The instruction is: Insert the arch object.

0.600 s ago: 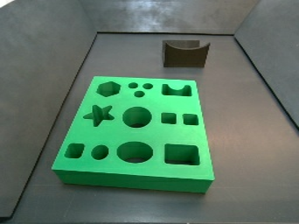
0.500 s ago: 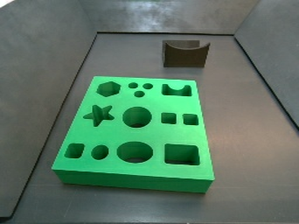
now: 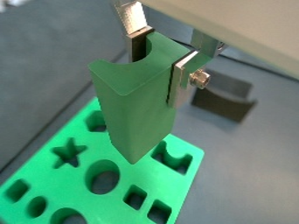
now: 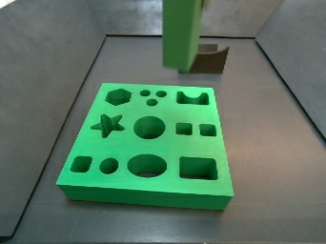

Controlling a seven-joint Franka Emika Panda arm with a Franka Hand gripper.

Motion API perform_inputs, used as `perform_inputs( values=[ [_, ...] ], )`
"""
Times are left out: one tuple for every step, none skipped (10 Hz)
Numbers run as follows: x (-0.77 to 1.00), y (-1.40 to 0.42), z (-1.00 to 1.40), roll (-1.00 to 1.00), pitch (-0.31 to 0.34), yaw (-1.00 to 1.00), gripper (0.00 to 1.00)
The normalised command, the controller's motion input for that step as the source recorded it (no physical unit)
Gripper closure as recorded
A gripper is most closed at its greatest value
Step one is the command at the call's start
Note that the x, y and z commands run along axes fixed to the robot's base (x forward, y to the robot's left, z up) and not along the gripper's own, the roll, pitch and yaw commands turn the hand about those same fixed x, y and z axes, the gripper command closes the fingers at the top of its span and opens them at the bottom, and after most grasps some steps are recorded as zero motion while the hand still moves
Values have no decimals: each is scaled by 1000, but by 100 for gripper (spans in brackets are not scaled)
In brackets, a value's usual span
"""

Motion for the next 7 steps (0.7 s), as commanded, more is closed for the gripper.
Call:
perform_inputs(
  values=[
    [646, 186, -931, 90, 93, -594, 100],
    [631, 209, -940, 79, 99, -591, 100],
    [477, 229, -854, 20, 69, -683, 100],
    [343, 214, -657, 0, 0, -786, 100],
    [286, 303, -477, -54, 0, -646, 100],
    [169, 400, -297, -141, 33, -469, 100],
    [146, 291, -206, -119, 50, -580, 100]
  ],
)
